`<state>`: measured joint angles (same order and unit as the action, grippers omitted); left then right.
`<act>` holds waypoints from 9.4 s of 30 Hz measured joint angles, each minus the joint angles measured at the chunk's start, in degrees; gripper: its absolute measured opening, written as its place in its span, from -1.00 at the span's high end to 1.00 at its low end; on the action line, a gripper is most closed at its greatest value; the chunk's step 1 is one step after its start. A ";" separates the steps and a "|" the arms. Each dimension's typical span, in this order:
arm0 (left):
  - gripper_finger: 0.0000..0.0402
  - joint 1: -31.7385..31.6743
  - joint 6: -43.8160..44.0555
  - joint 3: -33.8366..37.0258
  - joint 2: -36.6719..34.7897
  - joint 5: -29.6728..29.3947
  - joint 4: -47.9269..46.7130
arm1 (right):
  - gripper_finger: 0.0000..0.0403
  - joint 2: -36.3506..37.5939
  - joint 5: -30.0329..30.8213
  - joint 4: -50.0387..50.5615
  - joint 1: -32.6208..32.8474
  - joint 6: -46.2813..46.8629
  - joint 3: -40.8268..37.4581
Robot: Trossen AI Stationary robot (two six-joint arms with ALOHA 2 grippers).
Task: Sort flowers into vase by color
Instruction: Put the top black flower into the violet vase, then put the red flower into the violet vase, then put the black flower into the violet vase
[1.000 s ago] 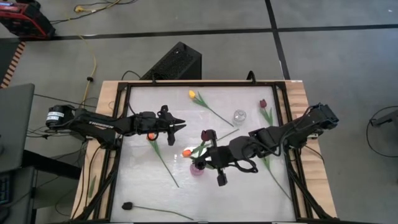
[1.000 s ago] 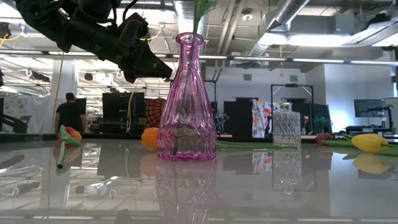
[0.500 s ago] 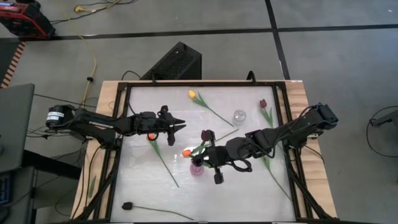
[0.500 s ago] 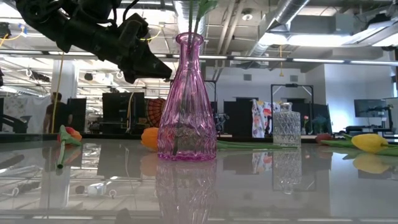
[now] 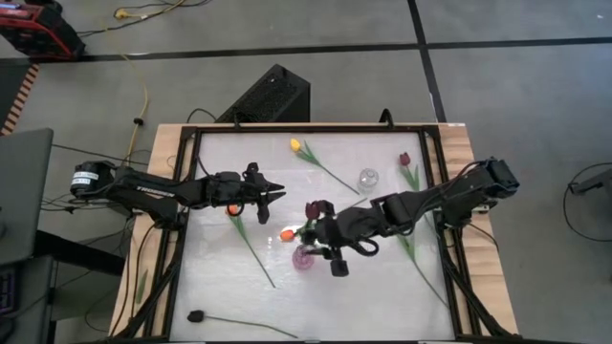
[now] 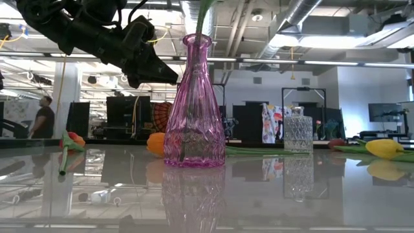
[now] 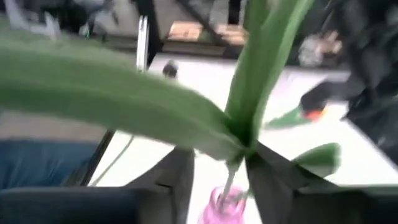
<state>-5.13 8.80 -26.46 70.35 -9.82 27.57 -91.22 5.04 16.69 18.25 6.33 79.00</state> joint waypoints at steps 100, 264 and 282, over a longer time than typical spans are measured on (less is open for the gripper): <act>0.62 7.69 11.68 0.00 0.06 -9.44 -14.11 | 0.88 25.02 7.09 35.88 -62.27 9.21 -33.26; 0.62 24.78 26.92 -9.81 -8.17 22.13 -33.40 | -0.27 9.44 8.12 47.55 5.22 9.99 10.68; 0.62 54.33 37.60 -23.36 15.60 -1.55 -28.06 | -0.27 9.42 12.45 47.19 18.49 25.28 9.49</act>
<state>49.20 46.40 -49.81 85.95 -11.37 -0.49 -81.80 17.49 63.88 36.74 31.61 88.49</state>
